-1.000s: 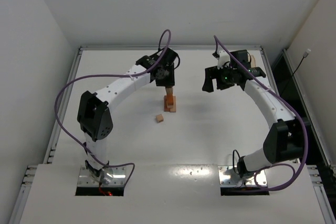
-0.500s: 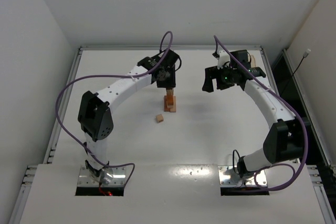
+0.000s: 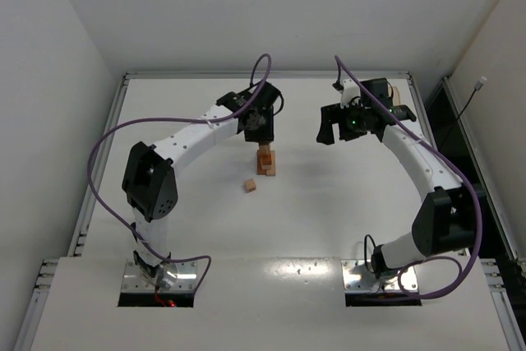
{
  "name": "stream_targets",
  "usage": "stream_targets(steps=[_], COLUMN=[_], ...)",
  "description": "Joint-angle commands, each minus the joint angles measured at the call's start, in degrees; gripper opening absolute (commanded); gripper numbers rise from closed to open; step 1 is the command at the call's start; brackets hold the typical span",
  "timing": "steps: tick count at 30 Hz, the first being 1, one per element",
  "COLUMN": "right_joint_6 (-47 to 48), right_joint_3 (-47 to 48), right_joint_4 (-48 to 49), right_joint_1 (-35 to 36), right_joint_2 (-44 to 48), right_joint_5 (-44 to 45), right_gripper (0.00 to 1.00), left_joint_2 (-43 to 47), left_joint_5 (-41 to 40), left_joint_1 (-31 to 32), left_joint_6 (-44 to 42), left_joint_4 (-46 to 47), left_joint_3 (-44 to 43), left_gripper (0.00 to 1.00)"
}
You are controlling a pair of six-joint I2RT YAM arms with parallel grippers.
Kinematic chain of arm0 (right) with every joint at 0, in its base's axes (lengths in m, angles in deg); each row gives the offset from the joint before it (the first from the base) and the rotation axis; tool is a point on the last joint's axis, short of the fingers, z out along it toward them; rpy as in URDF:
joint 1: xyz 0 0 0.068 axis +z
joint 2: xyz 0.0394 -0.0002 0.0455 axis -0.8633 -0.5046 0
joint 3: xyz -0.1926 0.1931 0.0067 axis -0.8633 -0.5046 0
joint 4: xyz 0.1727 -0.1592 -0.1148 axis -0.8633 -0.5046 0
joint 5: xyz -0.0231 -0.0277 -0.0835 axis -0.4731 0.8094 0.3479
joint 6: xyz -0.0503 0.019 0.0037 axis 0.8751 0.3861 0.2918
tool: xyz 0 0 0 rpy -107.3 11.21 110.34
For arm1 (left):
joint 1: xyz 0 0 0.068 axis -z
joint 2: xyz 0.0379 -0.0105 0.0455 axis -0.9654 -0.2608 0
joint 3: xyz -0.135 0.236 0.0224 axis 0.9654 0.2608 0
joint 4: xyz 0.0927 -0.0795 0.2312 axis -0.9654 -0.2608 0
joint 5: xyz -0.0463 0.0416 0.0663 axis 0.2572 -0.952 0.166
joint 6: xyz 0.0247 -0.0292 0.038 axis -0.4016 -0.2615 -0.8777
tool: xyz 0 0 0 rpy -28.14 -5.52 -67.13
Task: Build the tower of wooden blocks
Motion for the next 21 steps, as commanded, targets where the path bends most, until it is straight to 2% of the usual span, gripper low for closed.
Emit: stream_targets(steps=[1, 21], right_joint_6=[-0.8, -0.8], right_joint_3=[1.3, 1.3], right_joint_4=[1.8, 1.8], right_joint_1=[-0.3, -0.8], right_joint_2=[-0.3, -0.8], right_joint_5=[0.0, -0.6], right_gripper=[0.8, 0.8], left_joint_2=[0.0, -2.1], left_joint_5=[0.7, 0.9], left_joint_1=[0.7, 0.7], left_joint_6=[1.0, -0.1], left_joint_4=[1.0, 1.5], left_joint_3=[0.7, -1.5], left_gripper=[0.0, 0.0])
